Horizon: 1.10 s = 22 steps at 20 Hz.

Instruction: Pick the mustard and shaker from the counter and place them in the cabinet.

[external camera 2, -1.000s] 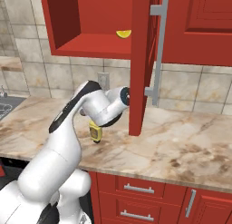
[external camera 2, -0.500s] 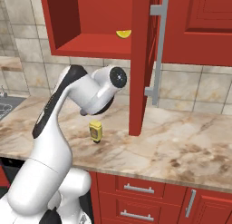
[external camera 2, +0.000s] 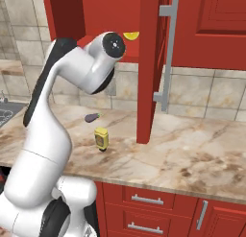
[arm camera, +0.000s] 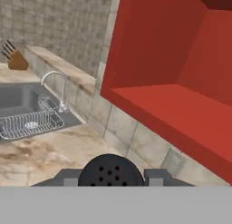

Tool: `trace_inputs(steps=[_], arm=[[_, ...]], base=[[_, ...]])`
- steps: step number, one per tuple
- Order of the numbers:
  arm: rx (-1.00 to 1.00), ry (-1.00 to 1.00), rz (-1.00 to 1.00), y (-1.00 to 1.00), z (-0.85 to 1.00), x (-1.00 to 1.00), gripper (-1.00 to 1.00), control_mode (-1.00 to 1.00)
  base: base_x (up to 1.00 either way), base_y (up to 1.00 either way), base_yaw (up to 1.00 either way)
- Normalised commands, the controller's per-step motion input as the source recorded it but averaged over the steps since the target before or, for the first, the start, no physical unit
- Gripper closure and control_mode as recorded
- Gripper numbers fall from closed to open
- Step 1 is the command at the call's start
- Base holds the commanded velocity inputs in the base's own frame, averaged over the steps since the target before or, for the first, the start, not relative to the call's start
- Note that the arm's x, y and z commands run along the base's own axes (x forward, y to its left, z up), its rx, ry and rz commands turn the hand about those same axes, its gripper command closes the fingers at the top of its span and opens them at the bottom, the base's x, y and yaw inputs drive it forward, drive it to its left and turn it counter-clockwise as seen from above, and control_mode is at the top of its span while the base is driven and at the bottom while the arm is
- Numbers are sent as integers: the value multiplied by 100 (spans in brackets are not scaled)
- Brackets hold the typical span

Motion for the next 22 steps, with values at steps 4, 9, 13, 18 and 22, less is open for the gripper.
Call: trace_inputs(steps=[4, 9, 13, 18, 22], arm=[[-5, 6, -33, 10, 26, 26, 100, -100], [-9, 5, -27, 14, 3, 16, 100, -100], [0, -3, 0, 0, 0, 0, 100, -100], [1, 0, -2, 0, 16, 13, 100, -100], [3, 0, -3, 0, 23, 33, 100, -100]], base=[[0, 0, 0], [0, 0, 0], [0, 0, 0], [0, 0, 0], [0, 0, 0]])
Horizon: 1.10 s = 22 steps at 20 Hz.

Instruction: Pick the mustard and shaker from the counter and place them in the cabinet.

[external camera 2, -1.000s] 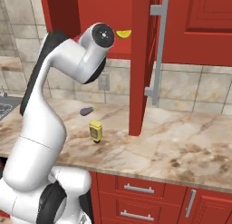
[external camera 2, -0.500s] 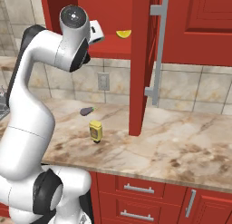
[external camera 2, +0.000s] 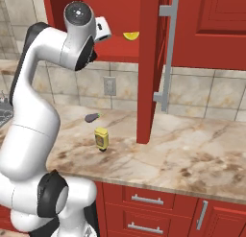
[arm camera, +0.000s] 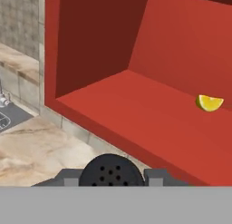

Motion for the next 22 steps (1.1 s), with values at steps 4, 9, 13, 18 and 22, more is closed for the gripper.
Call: trace_inputs(steps=[4, 9, 13, 18, 22], arm=[[3, 1, -5, 0, 18, 45, 100, -100], [3, 2, -4, 0, 0, 53, 100, -100], [4, 0, -3, 0, 0, 54, 100, -100], [2, 3, -4, 0, 0, 61, 100, -100], [2, 4, -4, 0, -7, 63, 100, -100]], base=[[0, 0, 0], [0, 0, 0], [0, 0, 0], [0, 0, 0], [0, 0, 0]])
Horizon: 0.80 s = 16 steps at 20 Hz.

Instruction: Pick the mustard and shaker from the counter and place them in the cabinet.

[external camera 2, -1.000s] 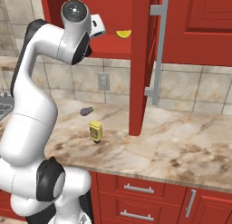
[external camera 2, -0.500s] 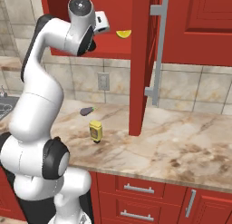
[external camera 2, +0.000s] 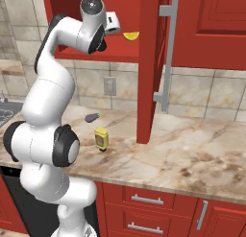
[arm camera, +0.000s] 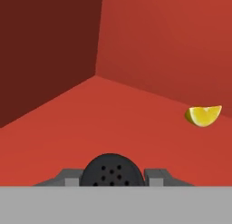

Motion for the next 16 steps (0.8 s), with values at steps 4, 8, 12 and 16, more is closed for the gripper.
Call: trace_inputs(steps=[4, 8, 12, 16], arm=[[3, 2, -2, 0, -3, 65, 100, -100], [4, 1, -3, 0, 0, 58, 100, -100], [4, 0, 0, -8, -3, 34, 100, -100], [2, 0, 0, -11, -20, 25, 100, -100]], base=[[0, 0, 0], [0, 0, 0], [0, 0, 0], [0, 0, 0]])
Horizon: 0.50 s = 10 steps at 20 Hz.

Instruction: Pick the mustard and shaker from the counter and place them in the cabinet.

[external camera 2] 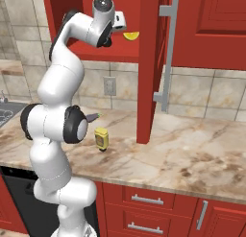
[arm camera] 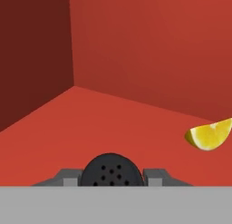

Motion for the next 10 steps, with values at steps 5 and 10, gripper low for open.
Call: trace_inputs(steps=[5, 10], arm=[[2, 0, 0, -6, -16, 21, 100, -100], [0, 0, 0, 0, -11, 21, 100, -100]], base=[[0, 0, 0], [0, 0, 0]])
